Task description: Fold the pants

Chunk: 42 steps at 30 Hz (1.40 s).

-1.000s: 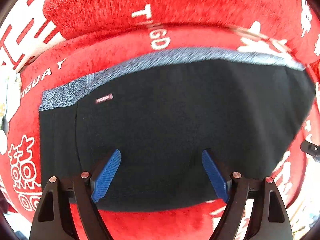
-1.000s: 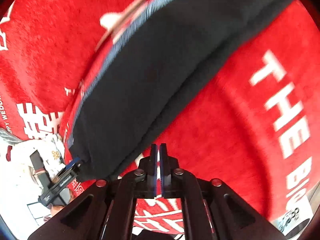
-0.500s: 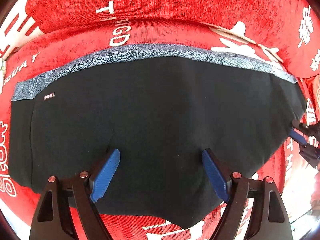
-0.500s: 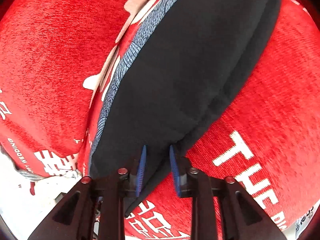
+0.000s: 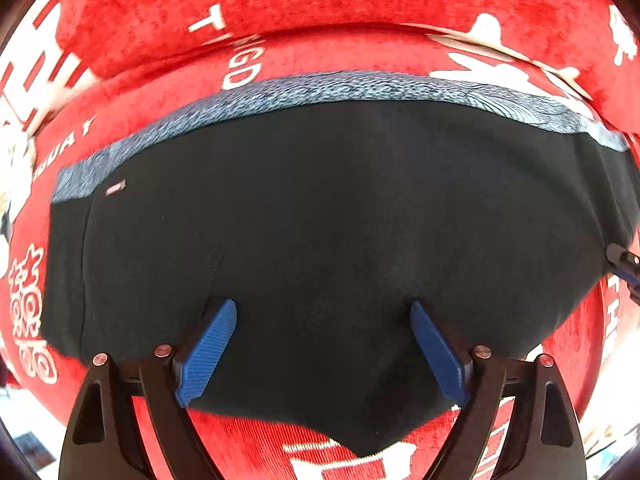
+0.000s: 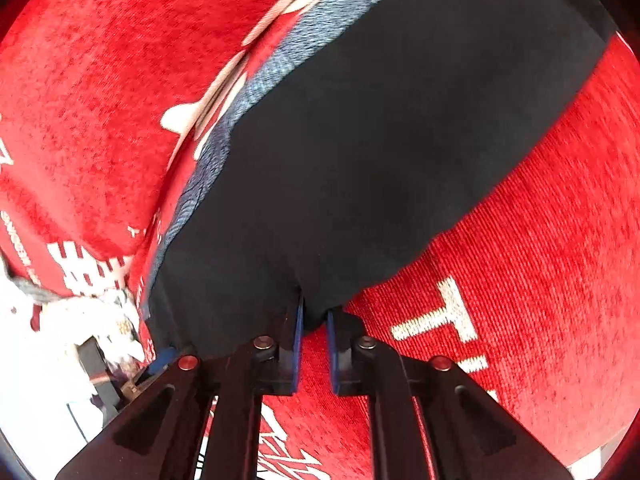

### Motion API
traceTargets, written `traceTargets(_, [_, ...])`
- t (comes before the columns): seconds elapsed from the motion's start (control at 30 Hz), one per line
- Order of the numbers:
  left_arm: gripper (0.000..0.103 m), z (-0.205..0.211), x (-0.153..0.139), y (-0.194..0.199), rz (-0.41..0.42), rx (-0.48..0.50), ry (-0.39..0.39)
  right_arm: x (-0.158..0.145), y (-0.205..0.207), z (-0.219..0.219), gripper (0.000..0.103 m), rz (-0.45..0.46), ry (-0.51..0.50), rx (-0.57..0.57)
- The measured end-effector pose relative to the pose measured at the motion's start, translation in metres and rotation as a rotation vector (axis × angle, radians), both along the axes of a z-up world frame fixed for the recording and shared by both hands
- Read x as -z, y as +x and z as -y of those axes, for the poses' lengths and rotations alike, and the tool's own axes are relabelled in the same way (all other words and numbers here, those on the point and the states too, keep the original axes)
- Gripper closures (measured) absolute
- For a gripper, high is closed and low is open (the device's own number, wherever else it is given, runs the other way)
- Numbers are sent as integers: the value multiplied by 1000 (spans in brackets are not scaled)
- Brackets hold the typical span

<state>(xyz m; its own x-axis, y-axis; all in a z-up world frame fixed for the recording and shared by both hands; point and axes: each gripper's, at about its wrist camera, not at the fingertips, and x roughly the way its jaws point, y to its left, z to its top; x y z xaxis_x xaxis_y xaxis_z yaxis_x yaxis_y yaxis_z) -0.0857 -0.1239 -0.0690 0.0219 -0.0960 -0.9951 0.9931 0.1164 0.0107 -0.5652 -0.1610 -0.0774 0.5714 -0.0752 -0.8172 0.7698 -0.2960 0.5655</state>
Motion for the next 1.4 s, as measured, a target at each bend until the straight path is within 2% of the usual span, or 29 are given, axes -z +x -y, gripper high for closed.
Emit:
traceTargets(0.13, [13, -2, -20, -17, 5, -24, -15, -6, -16, 3, 78, 30, 23, -7])
traceTargets(0.2, [13, -2, -28, -29, -3, -23, -28, -8, -24, 0, 67, 19, 31, 4])
traceTargets(0.47, [13, 17, -22, -91, -73, 22, 23, -30, -22, -18, 67, -59, 48, -20])
traceTargets(0.53, [13, 18, -18, -109, -60, 74, 49, -37, -25, -24, 59, -64, 41, -7])
traceTargets(0.57, [13, 19, -17, -114, -47, 98, 62, -39, -25, -28, 50, -65, 36, -1])
traceTargets(0.6, [13, 19, -18, -117, -39, 116, 66, -41, -25, -30, 49, -70, 32, -1])
traceTargets(1.07, [13, 14, -24, -133, -21, 228, 76, -62, -18, -61, 49, -127, 4, 81])
traceTargets(1.4, [13, 24, -36, -173, -20, 217, 76, -62, -55, -42, 49, -151, -16, 100])
